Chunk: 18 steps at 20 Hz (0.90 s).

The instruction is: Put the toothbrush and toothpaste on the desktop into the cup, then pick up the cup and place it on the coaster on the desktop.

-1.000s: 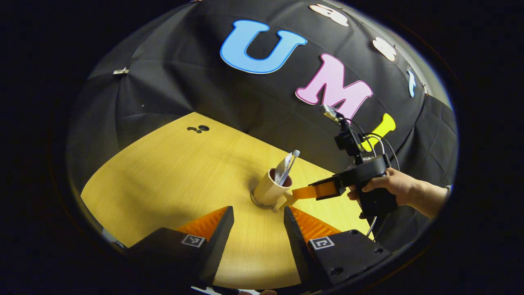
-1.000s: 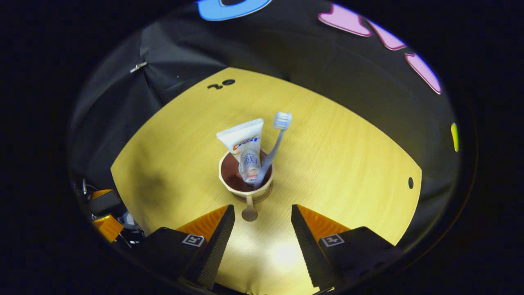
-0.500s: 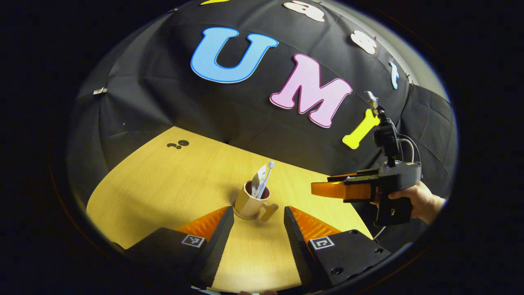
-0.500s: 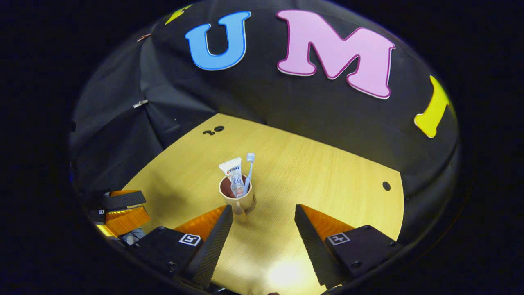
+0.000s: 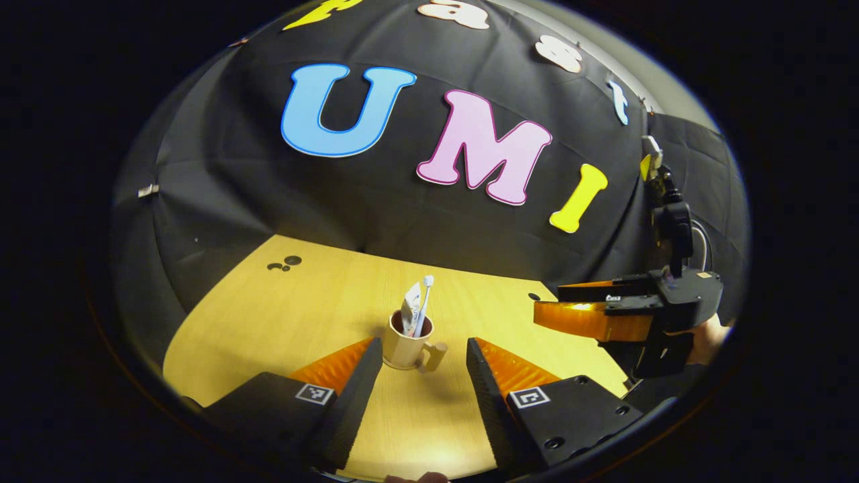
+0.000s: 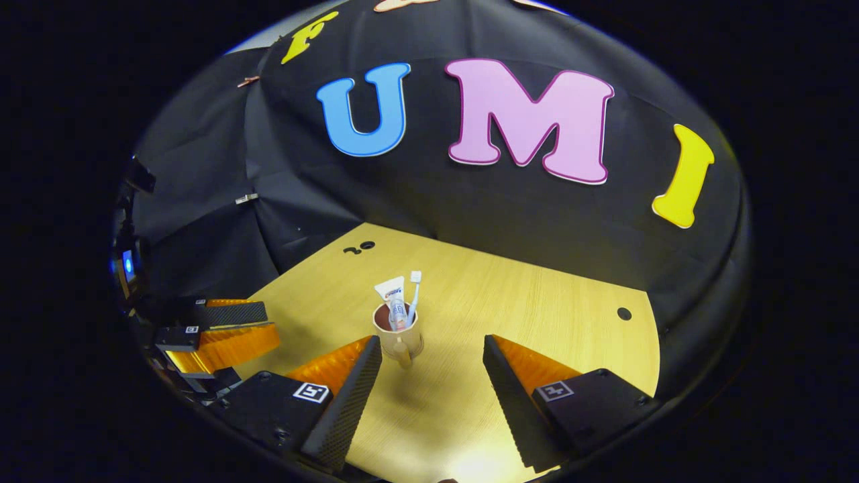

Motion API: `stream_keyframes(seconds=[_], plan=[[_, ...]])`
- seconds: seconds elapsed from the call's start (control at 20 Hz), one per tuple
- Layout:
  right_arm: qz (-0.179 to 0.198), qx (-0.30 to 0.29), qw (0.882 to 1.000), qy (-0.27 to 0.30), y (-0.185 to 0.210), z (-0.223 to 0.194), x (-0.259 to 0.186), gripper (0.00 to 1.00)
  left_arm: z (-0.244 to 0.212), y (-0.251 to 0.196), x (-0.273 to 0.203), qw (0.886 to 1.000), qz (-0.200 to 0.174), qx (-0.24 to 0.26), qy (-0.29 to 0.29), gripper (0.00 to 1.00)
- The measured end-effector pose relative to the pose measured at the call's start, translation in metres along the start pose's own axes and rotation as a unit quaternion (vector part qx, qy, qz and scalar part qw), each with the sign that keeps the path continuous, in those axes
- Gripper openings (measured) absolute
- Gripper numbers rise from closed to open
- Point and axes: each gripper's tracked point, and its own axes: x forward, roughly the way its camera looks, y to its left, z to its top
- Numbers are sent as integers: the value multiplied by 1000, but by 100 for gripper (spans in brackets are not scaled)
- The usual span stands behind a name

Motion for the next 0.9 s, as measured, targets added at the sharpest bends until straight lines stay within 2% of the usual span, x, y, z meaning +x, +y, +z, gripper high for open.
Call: stream_keyframes(seconds=[0.2, 0.4, 0.9], plan=[[-2, 0, 999, -37, 6, 2, -17, 95, 7, -10, 3, 1000, -4, 0, -11, 86], [-6, 8, 999, -44, 7, -4, -23, 95, 9, -12, 3, 1000, -13, -22, -15, 88], [4, 12, 999, -42, 16, -7, -27, 95, -1, -9, 2, 1000, -9, -29, 3, 88]])
